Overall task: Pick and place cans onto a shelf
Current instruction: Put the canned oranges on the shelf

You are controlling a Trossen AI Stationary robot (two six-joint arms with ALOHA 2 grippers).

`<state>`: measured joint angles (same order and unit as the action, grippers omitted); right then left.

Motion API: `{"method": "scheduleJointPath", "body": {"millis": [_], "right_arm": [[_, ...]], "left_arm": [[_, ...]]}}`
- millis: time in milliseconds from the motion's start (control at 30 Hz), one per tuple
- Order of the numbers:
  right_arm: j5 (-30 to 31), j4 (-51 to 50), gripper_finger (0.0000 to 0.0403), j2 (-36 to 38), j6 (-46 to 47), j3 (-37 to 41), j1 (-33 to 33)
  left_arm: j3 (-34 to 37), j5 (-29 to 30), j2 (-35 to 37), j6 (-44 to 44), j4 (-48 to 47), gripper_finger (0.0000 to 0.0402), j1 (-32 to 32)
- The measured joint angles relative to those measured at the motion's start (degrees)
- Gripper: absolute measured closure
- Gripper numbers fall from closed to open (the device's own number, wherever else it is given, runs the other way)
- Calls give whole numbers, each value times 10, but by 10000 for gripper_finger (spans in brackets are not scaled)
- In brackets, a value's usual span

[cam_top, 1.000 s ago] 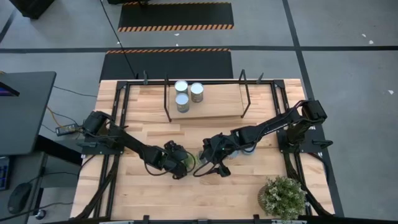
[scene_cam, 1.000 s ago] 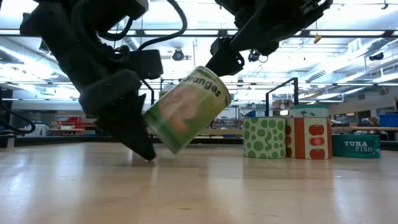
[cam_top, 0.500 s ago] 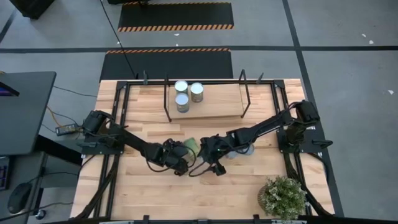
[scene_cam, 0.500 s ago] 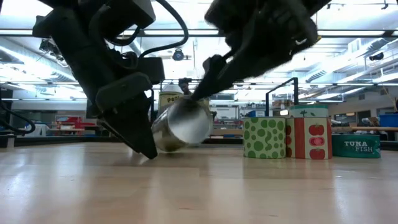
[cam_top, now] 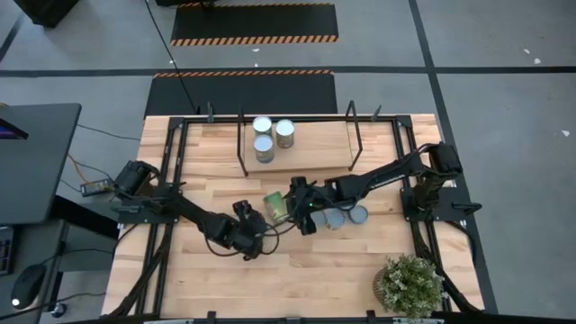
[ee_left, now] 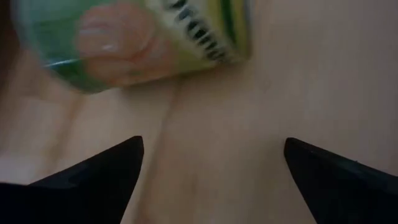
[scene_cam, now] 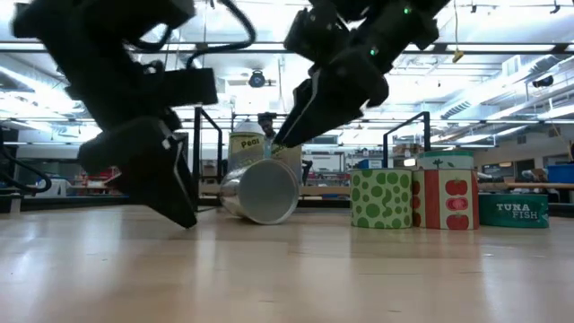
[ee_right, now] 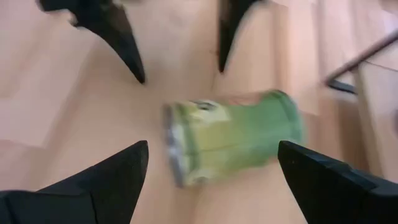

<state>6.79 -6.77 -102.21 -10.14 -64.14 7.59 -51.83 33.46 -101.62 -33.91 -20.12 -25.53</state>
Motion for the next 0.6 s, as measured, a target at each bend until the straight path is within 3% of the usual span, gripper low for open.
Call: {"method": "scheduleJointPath", "body": {"millis": [100,233,433,600], "right_arm": [[2,35,37,-6,0,17,-6],[1,82,37,-8,7,45,-5],[-6,81,37,-10,24,56,-4],[-25,71,37,-9,25,56,-6]], "left_arm": [[0,48,0,9,-11,6,-5],[0,56,0,21,-37,6,8],[-1,22,1,133,-11,6,52],[-1,-47,1,233,57,6,112]]}}
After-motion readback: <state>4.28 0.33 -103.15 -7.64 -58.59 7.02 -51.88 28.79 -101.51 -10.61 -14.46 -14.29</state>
